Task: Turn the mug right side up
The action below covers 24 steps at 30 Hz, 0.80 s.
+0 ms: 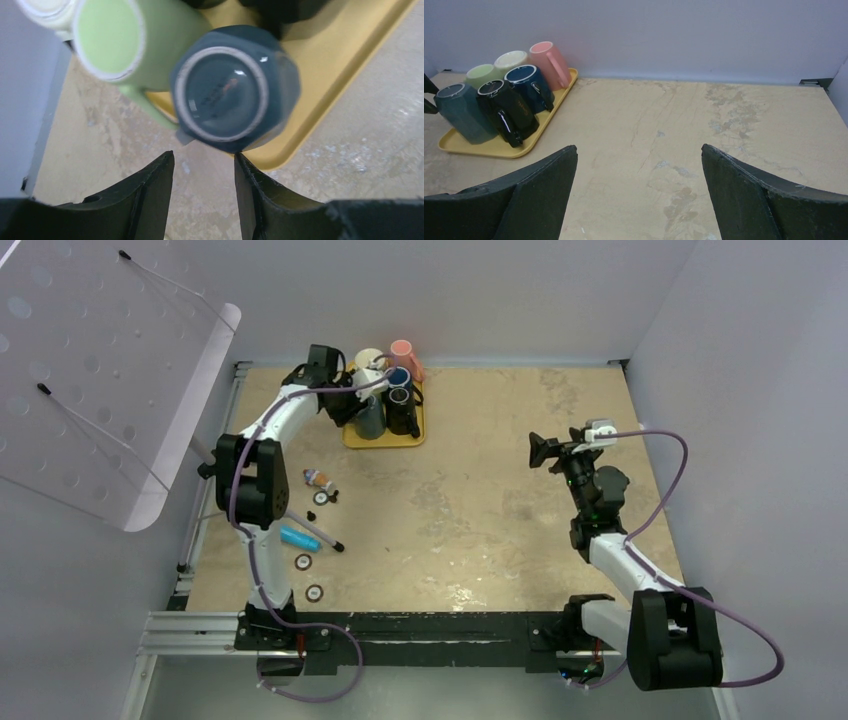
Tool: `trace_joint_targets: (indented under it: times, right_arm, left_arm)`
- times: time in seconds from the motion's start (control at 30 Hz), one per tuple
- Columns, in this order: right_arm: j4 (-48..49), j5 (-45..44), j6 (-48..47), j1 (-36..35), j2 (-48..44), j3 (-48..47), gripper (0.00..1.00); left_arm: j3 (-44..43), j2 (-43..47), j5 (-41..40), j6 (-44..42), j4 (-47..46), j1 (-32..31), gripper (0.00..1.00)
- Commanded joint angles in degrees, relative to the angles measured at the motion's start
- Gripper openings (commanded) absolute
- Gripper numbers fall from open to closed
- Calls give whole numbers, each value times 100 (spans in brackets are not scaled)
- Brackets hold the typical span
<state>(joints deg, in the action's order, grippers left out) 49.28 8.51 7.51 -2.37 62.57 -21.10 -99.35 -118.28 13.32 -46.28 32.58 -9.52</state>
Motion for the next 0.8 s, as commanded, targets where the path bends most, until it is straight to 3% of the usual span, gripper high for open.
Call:
trace_joint_targets:
  times: [0.0,0.2,0.33,0.43,0.5,0.53,0.77]
  right_arm:
    - [157,121,16,-18,70,-235,98]
    - [153,140,38,-18,118,-245,98]
    - [137,133,41,-18,156,-249,98]
    - [60,158,65,-19,212,-316,98]
    - [-21,155,69,-22,231,-364,98]
    - [-45,143,74,-18,239,-373,98]
    - [-58,31,89,-23,224,-368,98]
  left_arm:
    - [347,557,906,-432,441,-67,52]
    - [544,880,1423,-635,1056,-170,51]
    - [511,1148,1496,-244,711,-169,53]
    - [-263,822,1022,487,666,-164,70]
    - [-1045,363,806,1026,1176,-173,92]
    - [-1388,150,769,1232,1379,-173,99]
    - [-1819,-449,-63,1921,1381,-341,100]
